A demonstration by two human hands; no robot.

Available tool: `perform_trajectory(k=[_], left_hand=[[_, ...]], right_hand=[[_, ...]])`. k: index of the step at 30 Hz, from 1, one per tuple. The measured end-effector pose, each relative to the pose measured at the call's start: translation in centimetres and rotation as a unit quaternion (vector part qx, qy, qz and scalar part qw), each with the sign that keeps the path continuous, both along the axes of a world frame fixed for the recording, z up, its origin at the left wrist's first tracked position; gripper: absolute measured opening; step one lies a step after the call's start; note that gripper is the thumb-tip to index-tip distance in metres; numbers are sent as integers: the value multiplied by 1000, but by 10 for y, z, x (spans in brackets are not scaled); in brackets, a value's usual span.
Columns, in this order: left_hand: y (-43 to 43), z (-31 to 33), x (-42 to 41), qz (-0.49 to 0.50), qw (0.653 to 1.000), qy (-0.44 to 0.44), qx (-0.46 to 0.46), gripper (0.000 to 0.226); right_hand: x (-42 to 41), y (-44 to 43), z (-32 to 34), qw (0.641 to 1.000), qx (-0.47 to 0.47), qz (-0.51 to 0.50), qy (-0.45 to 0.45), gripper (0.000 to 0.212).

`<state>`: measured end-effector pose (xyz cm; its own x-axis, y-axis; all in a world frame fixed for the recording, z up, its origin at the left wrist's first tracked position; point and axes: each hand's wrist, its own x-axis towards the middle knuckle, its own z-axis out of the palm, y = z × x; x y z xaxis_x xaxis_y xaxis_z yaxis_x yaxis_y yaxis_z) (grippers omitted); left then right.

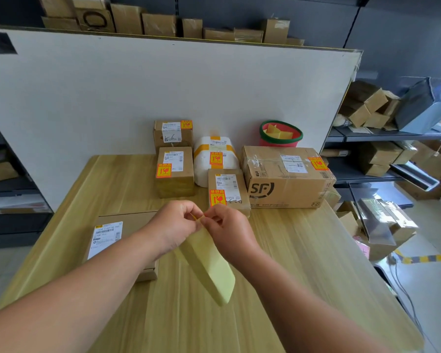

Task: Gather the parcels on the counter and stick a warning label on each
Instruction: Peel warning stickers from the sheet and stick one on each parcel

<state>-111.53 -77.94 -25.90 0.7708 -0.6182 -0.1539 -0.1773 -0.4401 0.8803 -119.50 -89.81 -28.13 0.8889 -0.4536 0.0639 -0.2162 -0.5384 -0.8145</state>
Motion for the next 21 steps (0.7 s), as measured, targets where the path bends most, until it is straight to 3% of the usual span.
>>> perform_trajectory(k=[12, 17, 21], left_hand=[[-8, -11, -5, -15, 1000, 15, 21, 18], [-13, -31, 2, 43, 997, 31, 63, 19], [-14, -49, 8, 87, 990, 61, 90, 16]], right_hand=[[-3, -14, -21, 989, 137, -53, 9, 19], [-7, -31, -31, 946, 273, -172, 22, 20], [-16, -52, -35, 924, 301, -235, 19, 20]])
